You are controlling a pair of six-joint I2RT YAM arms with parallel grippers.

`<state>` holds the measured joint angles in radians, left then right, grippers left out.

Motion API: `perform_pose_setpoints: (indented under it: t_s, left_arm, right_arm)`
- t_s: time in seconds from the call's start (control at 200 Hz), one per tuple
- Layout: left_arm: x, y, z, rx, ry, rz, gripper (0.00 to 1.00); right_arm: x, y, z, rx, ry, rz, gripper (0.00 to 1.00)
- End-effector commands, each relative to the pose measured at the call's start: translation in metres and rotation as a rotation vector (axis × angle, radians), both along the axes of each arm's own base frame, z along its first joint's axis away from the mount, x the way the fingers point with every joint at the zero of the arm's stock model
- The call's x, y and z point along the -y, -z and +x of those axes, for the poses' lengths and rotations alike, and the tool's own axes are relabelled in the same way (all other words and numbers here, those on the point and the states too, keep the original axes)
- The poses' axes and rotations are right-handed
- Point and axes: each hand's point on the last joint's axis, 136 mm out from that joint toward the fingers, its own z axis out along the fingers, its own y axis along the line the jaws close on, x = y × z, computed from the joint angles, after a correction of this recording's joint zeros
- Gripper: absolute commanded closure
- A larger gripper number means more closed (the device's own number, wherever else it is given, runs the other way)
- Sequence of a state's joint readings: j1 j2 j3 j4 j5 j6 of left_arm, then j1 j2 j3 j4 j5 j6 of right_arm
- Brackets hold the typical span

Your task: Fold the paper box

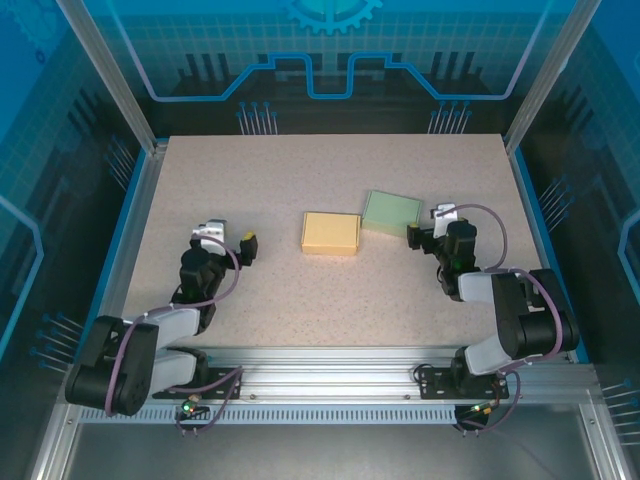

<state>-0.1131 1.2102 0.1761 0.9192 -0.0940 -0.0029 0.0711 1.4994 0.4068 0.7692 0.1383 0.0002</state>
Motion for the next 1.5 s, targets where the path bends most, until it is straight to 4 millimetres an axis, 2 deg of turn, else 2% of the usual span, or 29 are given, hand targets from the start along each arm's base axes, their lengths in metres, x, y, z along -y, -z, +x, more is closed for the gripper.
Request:
perform_pose_setpoints:
  t_s: [0.0, 0.3, 0.38, 0.49, 0.605, 0.715, 0.82, 0.91, 0.98, 1.036, 1.491]
  left_arm:
    - [0.004, -0.009, -0.001, 0.030, 0.026, -0.025, 0.01]
    - [0.013, 0.002, 0.010, -0.039, 0.074, -0.014, 0.01]
    - [0.015, 0.003, 0.011, -0.047, 0.100, 0.045, 0.01]
    - [0.002, 0.001, 0.009, -0.047, 0.048, 0.115, 0.01]
    - [-0.010, -0.005, 0.016, 0.002, 0.029, 0.067, 0.01]
    - [-0.011, 0.005, 0.026, 0.011, 0.055, 0.008, 0.01]
    - [-0.007, 0.028, 0.037, -0.040, 0.082, 0.012, 0.01]
    - [-0.005, 0.035, 0.045, -0.110, 0.116, -0.003, 0.01]
    - [-0.016, 0.035, 0.052, -0.131, 0.070, -0.041, 0.01]
    - [-0.022, 0.035, 0.053, -0.128, 0.040, -0.043, 0.01]
    - [-0.019, 0.036, 0.053, -0.130, 0.046, -0.027, 0.01]
  right_arm:
    - [0.000, -0.005, 0.004, 0.011, -0.001, 0.020, 0.00]
    - [0.000, -0.005, 0.004, 0.012, -0.001, 0.020, 0.00]
    - [-0.001, -0.005, 0.004, 0.011, -0.002, 0.021, 0.00]
    - [0.000, -0.005, 0.004, 0.010, -0.001, 0.020, 0.00]
    - [0.000, -0.005, 0.004, 0.011, -0.001, 0.019, 0.00]
    - [0.000, -0.005, 0.004, 0.011, -0.001, 0.019, 0.00]
    - [0.000, -0.005, 0.004, 0.010, 0.000, 0.021, 0.00]
    - [0.000, -0.005, 0.004, 0.010, -0.001, 0.019, 0.00]
    - [0.000, -0.005, 0.004, 0.010, -0.002, 0.019, 0.00]
    - [0.000, -0.005, 0.004, 0.010, -0.002, 0.019, 0.00]
    - [0.000, -0.005, 0.004, 0.011, -0.002, 0.020, 0.00]
